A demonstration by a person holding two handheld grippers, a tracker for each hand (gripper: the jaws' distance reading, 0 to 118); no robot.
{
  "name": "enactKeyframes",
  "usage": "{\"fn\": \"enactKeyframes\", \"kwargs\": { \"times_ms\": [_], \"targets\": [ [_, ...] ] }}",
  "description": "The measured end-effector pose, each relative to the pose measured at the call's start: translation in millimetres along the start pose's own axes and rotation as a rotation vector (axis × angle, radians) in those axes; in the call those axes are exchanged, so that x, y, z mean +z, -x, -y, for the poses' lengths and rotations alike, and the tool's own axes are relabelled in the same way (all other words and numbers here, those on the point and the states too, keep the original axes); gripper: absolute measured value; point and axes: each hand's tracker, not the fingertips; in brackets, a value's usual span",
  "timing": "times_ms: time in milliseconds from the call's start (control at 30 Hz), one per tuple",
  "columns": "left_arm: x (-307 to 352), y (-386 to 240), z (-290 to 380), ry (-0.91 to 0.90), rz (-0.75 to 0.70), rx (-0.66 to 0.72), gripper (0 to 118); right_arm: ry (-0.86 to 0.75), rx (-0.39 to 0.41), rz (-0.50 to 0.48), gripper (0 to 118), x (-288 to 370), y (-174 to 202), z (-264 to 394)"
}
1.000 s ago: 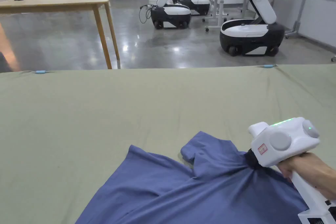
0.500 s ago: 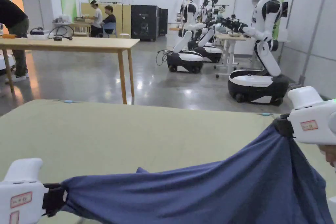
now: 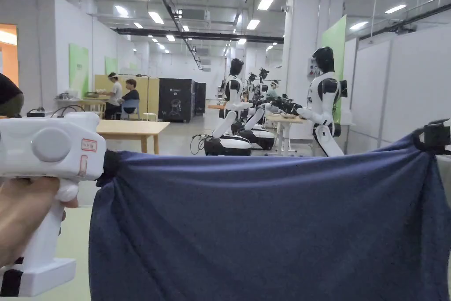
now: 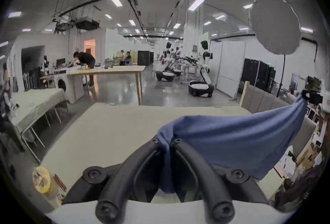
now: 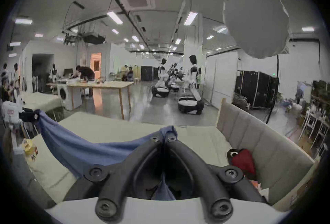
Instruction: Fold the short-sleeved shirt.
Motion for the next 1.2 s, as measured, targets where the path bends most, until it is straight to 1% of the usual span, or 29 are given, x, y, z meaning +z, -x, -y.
{"fn": "enactKeyframes", "kwargs": {
  "times_ms": [67, 167, 300, 400, 567, 667, 833, 900, 967, 1033, 1133, 1200],
  "targets": [
    [-7, -2, -12, -0.004, -0.006, -0.001, 5, 0.003, -0.008, 0.004, 1, -6, 0, 1],
    [-13, -8, -27, -0.006, -0.055, -0.033, 5, 0.006, -0.007, 0.024, 1, -17, 7, 4],
    [-21, -15, -33, -0.011, -0.088, -0.032, 5, 0.012, -0.014, 0.038, 1, -34, 16, 3],
    [-33, -15, -36, -0.004, -0.112, -0.047, 5, 0.017, 0.003, 0.038, 1, -50, 20, -4],
    [-57, -9, -51, -0.001, -0.137, -0.026, 5, 0.018, 0.031, 0.043, 1, -86, 25, -29],
    [-75, -7, -69, -0.007, -0.152, 0.0, 5, 0.017, 0.043, 0.052, 1, -116, 25, -51],
    [-115, -11, -107, -0.03, -0.196, -0.016, 5, -0.001, 0.071, 0.083, 1, -170, 31, -86],
    [-135, -14, -117, -0.045, -0.208, -0.031, 5, -0.01, 0.064, 0.096, 1, -194, 31, -98],
    [-156, -16, -124, -0.046, -0.238, -0.051, 5, -0.015, 0.045, 0.105, 1, -214, 31, -104],
    [-176, -18, -125, -0.042, -0.265, -0.062, 5, -0.017, 0.042, 0.099, 1, -232, 31, -109],
    [-201, -19, -129, -0.041, -0.281, -0.075, 5, -0.016, 0.069, 0.116, 1, -257, 37, -112],
    [-218, -19, -128, -0.041, -0.284, -0.072, 5, -0.017, 0.073, 0.119, 1, -275, 38, -110]
  ]
}}
